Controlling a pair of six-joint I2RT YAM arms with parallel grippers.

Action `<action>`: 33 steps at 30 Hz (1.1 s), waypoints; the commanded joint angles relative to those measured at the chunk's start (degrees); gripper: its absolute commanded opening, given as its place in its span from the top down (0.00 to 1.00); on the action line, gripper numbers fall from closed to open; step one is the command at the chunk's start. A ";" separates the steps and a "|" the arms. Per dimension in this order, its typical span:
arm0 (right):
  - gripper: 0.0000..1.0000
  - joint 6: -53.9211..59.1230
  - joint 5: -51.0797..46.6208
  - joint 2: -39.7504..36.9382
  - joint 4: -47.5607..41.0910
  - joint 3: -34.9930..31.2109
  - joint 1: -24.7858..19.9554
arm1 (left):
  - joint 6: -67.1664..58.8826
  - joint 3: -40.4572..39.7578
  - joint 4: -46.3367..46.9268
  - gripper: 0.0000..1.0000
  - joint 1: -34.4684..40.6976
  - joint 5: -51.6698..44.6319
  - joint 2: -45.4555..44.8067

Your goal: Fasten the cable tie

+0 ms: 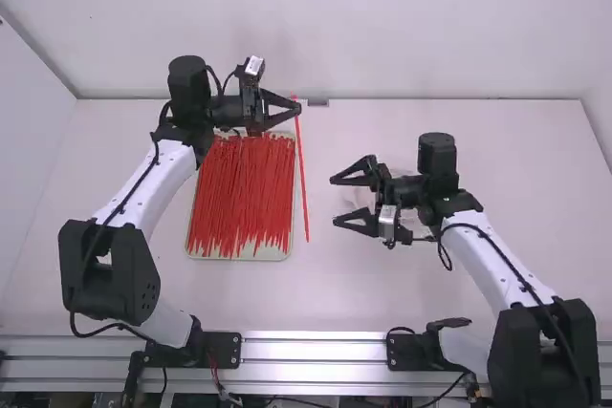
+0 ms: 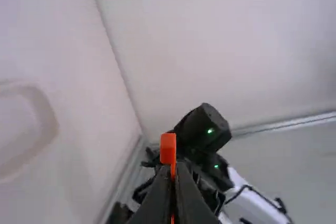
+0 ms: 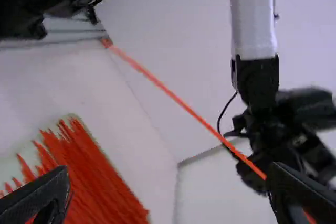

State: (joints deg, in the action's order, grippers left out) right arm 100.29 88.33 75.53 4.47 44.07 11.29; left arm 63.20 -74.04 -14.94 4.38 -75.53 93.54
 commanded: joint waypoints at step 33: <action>0.35 -24.50 0.22 0.02 41.83 -0.98 7.87 | 1.27 -1.42 7.74 0.98 2.58 5.18 -0.44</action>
State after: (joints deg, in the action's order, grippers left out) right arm 78.19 88.36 75.53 46.19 43.38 19.11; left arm 65.36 -74.04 -6.55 5.72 -70.74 93.54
